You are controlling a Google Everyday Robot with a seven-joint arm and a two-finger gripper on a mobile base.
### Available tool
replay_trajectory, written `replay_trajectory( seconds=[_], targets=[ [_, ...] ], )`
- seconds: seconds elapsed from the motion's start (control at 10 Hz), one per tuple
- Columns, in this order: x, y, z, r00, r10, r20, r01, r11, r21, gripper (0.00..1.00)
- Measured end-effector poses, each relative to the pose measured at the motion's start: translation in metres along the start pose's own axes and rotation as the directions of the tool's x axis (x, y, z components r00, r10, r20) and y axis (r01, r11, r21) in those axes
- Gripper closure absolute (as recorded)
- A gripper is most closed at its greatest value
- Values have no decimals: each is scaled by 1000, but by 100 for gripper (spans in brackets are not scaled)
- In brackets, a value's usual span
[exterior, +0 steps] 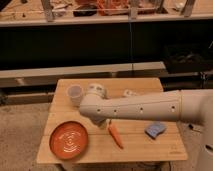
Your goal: Push the ceramic bowl across the table
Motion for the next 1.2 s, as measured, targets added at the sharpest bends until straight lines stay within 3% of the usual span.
replay_trajectory(
  seconds=[0.1, 0.4, 0.6, 0.9, 1.2],
  targets=[
    [-1, -1, 2, 1000, -15, 1, 15, 1000, 2, 74],
    [-12, -6, 8, 999, -49, 10, 49, 999, 1, 98],
    [-36, -12, 15, 996, -84, 26, 84, 996, -1, 100],
    [-39, -12, 22, 992, -118, 35, 118, 993, -15, 100],
    [-65, -11, 27, 989, -137, 56, 138, 990, -10, 100]
  ],
)
